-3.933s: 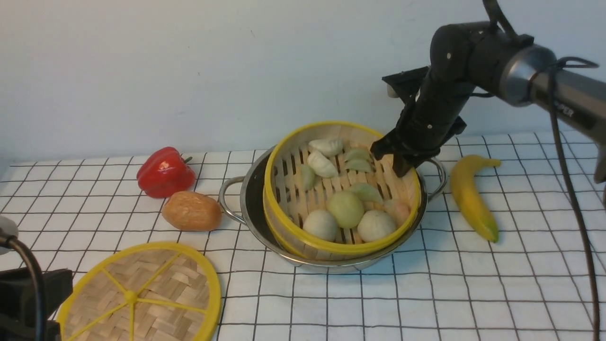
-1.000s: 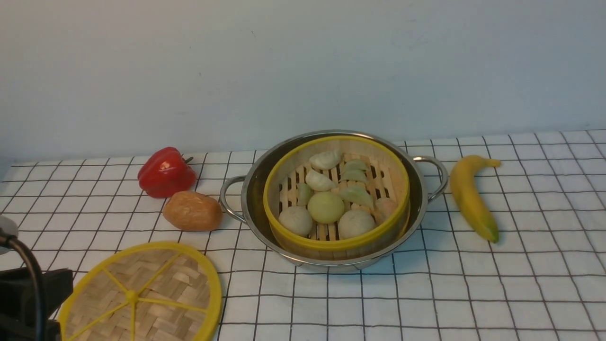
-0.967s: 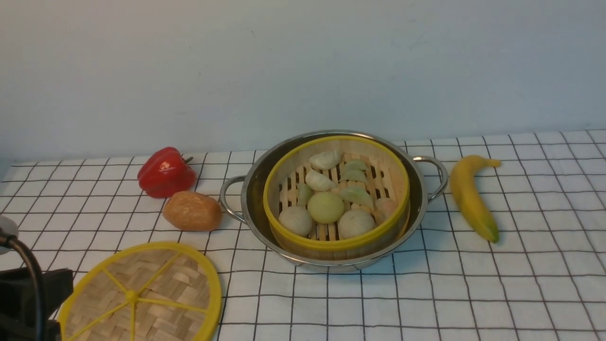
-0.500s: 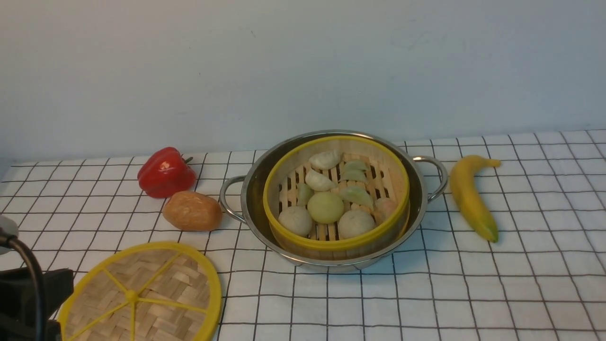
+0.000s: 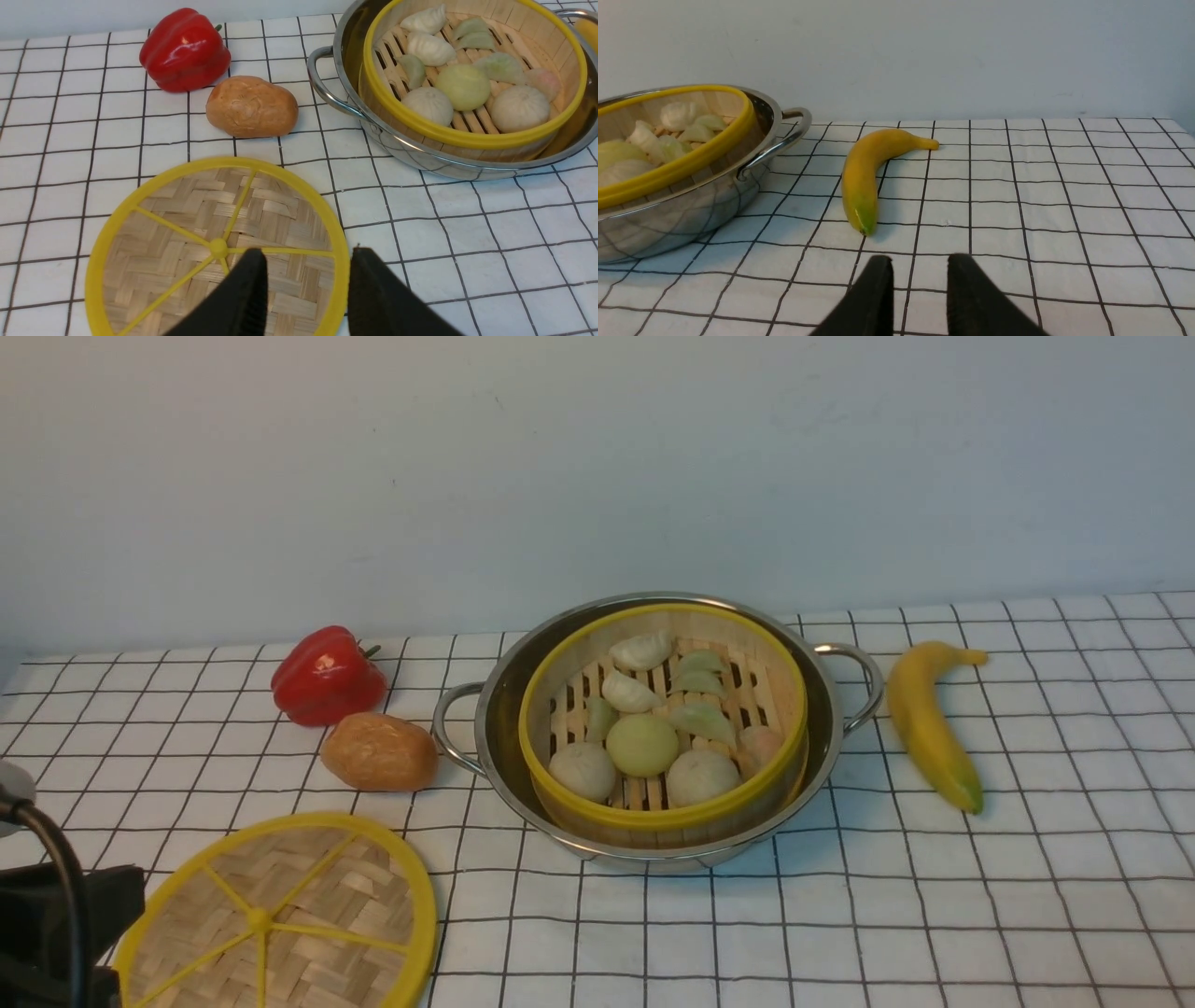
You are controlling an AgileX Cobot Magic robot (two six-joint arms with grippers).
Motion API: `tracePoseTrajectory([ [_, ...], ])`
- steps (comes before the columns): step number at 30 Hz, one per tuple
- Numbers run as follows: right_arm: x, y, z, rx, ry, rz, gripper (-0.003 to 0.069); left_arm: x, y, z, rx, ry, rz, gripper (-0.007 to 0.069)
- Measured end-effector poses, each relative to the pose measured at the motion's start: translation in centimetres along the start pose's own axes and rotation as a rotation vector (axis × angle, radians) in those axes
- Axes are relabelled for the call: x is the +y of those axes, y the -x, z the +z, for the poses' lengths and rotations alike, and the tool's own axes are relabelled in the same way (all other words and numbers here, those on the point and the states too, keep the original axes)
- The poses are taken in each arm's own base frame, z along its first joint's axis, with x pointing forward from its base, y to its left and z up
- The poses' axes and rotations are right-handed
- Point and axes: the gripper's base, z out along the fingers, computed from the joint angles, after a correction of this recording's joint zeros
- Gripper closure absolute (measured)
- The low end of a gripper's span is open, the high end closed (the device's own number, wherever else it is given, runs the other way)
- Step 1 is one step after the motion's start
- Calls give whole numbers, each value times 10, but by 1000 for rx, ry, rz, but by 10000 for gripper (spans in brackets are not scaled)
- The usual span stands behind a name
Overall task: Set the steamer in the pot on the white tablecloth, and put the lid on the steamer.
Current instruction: 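Grasp the bamboo steamer lid lying on the table by its centre knob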
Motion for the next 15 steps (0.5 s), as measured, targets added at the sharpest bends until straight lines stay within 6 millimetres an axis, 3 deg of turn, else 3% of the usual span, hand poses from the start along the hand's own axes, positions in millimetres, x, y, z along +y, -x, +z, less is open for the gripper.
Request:
tracePoseTrajectory([
  [15,4,-1,0,11,32,-111,430,0,0,0,0,-1,-1,382],
])
